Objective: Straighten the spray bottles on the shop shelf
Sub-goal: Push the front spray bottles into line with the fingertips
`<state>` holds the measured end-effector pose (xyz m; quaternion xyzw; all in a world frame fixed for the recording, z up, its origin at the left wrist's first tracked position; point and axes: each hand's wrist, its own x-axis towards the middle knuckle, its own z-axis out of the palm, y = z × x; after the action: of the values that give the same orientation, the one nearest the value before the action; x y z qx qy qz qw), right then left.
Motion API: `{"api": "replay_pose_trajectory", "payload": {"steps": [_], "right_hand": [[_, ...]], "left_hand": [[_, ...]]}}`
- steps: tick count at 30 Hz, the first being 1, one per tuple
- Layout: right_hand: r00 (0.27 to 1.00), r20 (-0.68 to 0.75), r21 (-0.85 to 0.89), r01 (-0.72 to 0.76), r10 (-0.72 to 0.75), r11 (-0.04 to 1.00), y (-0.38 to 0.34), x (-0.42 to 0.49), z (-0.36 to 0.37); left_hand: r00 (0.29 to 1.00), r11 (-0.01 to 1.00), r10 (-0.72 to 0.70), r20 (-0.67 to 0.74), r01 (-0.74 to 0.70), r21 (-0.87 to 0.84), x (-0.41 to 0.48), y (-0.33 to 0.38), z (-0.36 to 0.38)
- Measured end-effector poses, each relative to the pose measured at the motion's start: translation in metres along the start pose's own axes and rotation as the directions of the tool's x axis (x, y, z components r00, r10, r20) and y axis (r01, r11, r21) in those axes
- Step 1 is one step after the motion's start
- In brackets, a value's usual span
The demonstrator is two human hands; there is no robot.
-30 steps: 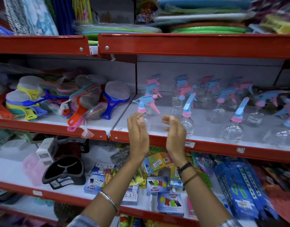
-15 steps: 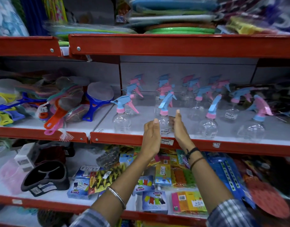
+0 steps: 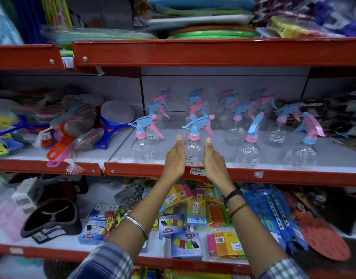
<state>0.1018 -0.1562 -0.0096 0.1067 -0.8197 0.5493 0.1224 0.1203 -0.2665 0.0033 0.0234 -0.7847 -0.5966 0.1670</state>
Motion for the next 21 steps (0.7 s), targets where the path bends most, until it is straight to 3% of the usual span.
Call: {"api": "replay_pose_trajectory", "payload": {"steps": [9,11,14,18,21], "right_hand": [[0.999,-0.031,-0.042,0.012,-0.013,0.999,-0.007,-0.009,-0.001],[0.996,-0.087,-0.050,0.027,-0.031,0.998,-0.006,-0.013,-0.005],[0.957,-0.282,0.051,0.092,-0.074,0.994,0.003,-0.022,-0.023],[0.846,-0.530,0.171,0.171,-0.056,0.970,0.021,-0.019,-0.068],[0.823,-0.568,0.191,0.144,-0.011,0.971,0.041,0.003,-0.100]], "left_hand": [[1.000,1.000,0.018,0.021,-0.018,-0.010,0.003,-0.003,0.001],[0.993,0.996,0.084,-0.087,-0.087,-0.035,-0.005,-0.006,0.007],[0.929,0.963,0.235,-0.285,-0.262,-0.059,-0.023,-0.007,0.023],[0.943,0.942,0.324,-0.082,-0.329,-0.066,-0.041,-0.003,0.064],[0.959,0.962,0.271,0.086,-0.268,-0.044,-0.043,0.004,0.098]]}}
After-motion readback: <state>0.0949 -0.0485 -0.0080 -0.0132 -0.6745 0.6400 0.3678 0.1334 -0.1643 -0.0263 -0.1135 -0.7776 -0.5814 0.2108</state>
